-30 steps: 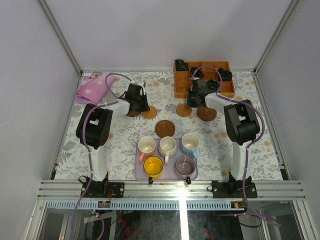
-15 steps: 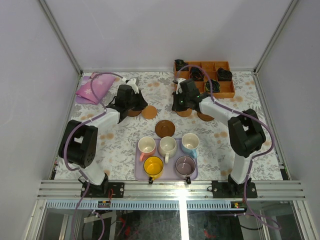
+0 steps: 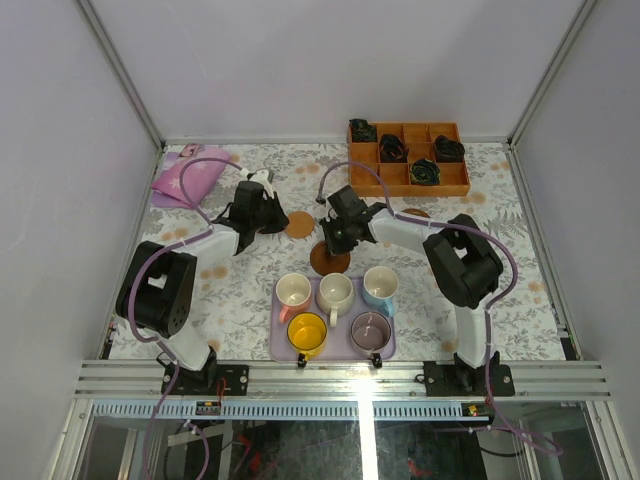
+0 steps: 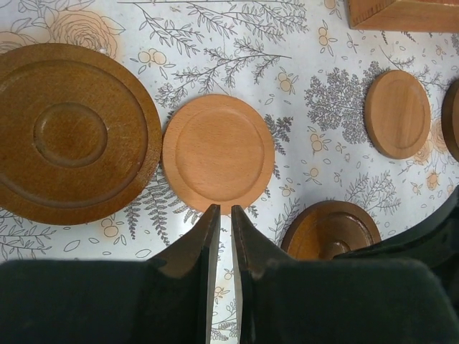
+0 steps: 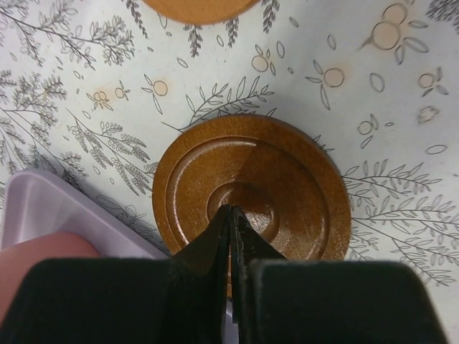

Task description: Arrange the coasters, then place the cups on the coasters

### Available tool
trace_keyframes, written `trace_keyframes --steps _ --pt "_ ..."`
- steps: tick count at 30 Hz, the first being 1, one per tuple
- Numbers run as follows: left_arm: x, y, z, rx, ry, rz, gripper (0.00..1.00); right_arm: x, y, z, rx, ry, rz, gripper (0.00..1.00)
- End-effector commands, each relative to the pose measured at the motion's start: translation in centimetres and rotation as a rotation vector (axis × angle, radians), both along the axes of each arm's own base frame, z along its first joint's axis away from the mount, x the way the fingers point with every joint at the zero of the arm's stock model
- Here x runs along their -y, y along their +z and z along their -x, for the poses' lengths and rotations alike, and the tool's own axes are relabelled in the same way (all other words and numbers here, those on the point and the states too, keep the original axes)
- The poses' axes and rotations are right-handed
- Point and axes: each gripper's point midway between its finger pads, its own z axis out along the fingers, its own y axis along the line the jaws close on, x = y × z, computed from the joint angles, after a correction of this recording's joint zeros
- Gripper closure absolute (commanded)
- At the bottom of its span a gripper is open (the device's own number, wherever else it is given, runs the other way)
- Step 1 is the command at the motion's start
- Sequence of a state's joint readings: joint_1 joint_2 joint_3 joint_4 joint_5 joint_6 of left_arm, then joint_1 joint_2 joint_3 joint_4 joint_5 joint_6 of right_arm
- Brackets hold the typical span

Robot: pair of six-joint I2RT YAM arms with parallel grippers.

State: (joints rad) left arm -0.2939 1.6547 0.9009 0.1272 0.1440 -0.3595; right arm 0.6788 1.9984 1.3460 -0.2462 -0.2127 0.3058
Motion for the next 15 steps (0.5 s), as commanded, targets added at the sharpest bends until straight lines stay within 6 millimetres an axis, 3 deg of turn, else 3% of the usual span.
trace_keyframes --steps 1,8,15 --pt "-0.3 1.9 -1.0 0.078 0.033 0.010 0.90 -1.0 -0.5 0.7 -0.035 0.013 -0.006 1.00" --pt "-0.7 1.6 -1.0 0.072 0.042 -0.014 0.89 0.8 -2.9 -1.9 0.003 -0.081 0.153 1.00" --pt "-1.3 1.4 -1.1 0.073 0.057 -0.050 0.89 3.5 -3.1 -5.9 0.045 -0.208 0.225 1.00"
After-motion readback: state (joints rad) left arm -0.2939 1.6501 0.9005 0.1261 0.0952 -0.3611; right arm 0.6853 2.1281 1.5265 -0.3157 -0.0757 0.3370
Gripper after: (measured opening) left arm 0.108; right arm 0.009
